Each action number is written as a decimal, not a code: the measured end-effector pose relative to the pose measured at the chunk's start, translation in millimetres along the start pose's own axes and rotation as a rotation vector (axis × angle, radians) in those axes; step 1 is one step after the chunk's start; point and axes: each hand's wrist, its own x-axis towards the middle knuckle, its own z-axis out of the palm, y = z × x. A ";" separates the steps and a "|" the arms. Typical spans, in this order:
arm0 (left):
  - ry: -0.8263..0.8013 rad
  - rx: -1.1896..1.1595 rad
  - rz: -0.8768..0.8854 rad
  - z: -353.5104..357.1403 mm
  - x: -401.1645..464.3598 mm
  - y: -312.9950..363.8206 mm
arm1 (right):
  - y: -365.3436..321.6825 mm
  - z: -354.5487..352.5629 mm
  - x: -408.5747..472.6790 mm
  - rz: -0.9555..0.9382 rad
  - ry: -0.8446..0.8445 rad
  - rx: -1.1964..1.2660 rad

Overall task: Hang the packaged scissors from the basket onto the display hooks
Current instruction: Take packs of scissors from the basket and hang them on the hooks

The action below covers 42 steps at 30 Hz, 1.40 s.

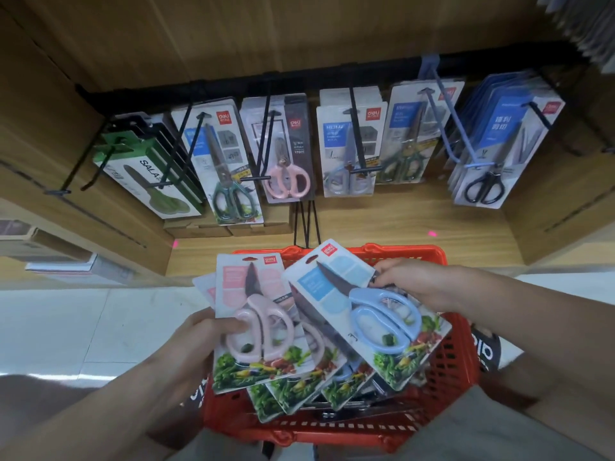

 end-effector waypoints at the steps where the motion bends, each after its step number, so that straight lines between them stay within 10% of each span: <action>1: -0.023 -0.003 0.014 -2.1 -4.3 1.0 | 0.2 -2.3 -1.2 -0.016 0.044 -0.001; 7: -0.199 -0.035 0.102 -4.6 -16.0 10.5 | 4.4 -10.1 -9.2 -0.031 0.230 0.040; 13: -0.356 -0.063 0.137 34.7 -9.0 23.8 | 10.4 15.7 -20.1 -0.063 0.059 0.321; 25: -0.343 0.028 0.239 75.7 37.6 62.4 | -0.4 39.0 -33.0 -0.187 0.179 0.685; 42: -0.405 0.104 0.438 90.5 62.9 75.0 | -38.3 20.7 -44.4 -0.268 0.075 0.459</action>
